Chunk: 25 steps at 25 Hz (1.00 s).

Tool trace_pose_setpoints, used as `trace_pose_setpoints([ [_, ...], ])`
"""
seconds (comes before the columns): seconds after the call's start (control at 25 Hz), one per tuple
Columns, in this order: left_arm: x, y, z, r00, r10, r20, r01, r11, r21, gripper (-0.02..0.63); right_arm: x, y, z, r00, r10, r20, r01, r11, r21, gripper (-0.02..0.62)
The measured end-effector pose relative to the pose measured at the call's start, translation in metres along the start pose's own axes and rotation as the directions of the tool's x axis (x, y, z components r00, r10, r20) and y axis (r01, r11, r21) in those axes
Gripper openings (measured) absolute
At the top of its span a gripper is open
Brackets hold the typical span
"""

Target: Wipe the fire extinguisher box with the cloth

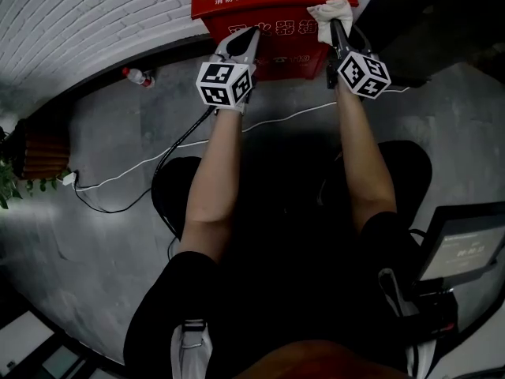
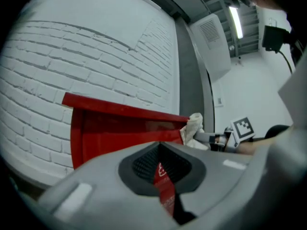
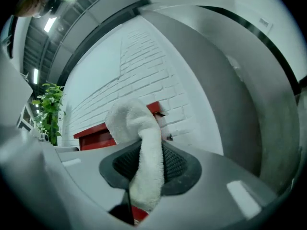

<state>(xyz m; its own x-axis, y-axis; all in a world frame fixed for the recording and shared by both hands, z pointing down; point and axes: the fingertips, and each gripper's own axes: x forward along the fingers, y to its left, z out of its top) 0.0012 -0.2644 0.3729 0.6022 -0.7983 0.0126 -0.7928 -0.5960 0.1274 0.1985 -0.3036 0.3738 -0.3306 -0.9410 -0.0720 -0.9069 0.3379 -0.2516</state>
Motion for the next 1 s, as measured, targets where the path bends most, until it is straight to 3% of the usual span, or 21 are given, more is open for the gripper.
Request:
trace_pose_setpoints([
  [0.08, 0.001, 0.0, -0.003, 1.0, 0.0, 0.0, 0.0, 1.0, -0.003, 0.003, -0.009, -0.02, 0.006, 0.999, -0.033, 0.024, 0.032, 0.999, 0.036, 0.104],
  [0.16, -0.001, 0.002, -0.009, 1.0, 0.001, -0.003, -0.001, 1.0, -0.001, 0.003, -0.02, -0.022, 0.016, 0.995, -0.021, 0.1, 0.014, 0.998, 0.066, 0.099],
  [0.28, -0.009, 0.01, -0.02, 1.0, 0.011, -0.013, -0.011, 1.0, 0.01, 0.003, -0.026, 0.015, 0.022, 0.98, 0.103, 0.171, -0.11, 0.993, 0.032, 0.097],
  [0.4, -0.023, 0.028, -0.028, 0.998, 0.049, -0.026, -0.048, 0.999, 0.026, 0.003, -0.015, 0.071, 0.005, 0.963, 0.245, 0.115, -0.242, 0.97, -0.038, 0.098],
  [0.48, -0.037, 0.042, -0.034, 0.995, 0.094, -0.024, -0.094, 0.995, 0.016, 0.003, -0.008, 0.1, -0.017, 0.952, 0.297, 0.067, -0.296, 0.955, -0.031, 0.098],
  [0.8, -0.074, 0.078, -0.102, 0.979, 0.192, -0.075, -0.195, 0.98, -0.04, 0.003, 0.027, 0.186, -0.141, 0.909, 0.398, -0.122, -0.397, 0.917, 0.034, 0.098],
  [1.0, -0.076, 0.085, -0.108, 0.972, 0.199, -0.128, -0.204, 0.979, -0.028, 0.003, 0.037, 0.22, -0.184, 0.883, 0.41, -0.227, -0.41, 0.911, 0.049, 0.098],
])
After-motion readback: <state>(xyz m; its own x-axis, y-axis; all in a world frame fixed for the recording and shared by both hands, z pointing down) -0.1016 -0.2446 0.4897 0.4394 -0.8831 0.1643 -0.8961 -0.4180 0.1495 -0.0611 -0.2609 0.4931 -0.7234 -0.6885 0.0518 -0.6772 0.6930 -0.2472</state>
